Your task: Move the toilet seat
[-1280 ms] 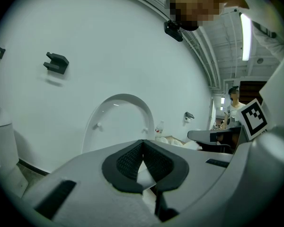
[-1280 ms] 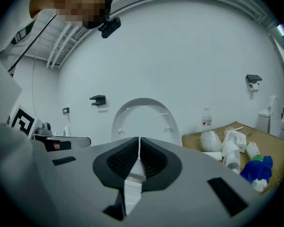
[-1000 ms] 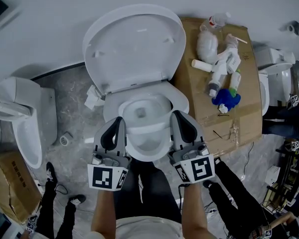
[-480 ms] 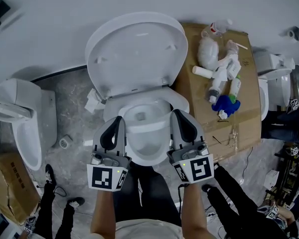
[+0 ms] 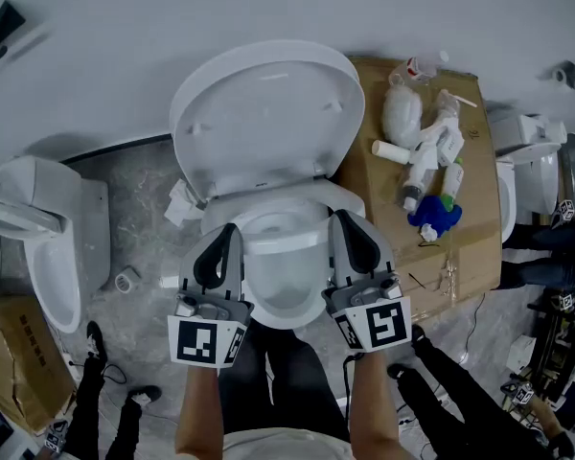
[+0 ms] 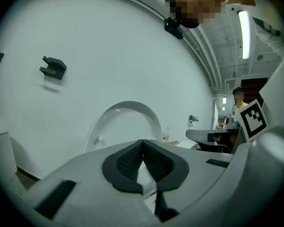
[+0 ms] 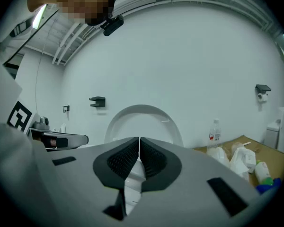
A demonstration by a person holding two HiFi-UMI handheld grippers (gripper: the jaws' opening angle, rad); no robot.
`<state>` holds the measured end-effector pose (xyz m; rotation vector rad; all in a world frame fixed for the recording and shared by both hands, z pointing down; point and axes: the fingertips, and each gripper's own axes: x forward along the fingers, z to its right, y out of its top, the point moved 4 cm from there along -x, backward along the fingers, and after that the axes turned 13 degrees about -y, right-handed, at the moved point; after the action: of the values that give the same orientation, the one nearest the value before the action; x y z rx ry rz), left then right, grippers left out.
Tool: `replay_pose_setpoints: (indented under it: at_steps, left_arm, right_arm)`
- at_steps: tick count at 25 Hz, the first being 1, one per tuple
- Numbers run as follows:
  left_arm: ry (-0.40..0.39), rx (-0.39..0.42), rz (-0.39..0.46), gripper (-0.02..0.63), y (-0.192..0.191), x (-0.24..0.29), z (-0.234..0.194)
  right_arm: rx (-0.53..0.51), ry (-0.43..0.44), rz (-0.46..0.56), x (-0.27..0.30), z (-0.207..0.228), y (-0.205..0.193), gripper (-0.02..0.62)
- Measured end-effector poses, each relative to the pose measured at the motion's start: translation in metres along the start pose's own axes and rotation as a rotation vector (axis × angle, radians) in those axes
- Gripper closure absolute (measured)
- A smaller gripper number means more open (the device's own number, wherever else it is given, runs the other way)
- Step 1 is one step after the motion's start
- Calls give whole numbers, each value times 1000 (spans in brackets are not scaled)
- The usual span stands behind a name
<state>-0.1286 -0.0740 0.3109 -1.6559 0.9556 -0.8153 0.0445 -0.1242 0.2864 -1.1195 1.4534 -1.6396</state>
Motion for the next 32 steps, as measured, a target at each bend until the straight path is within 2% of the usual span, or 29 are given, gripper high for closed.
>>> replay_pose_setpoints:
  at_steps: [32]
  left_arm:
    - [17,29,21,595,19,34,-34]
  right_arm:
    - [-23,7,51,51,3,15,581]
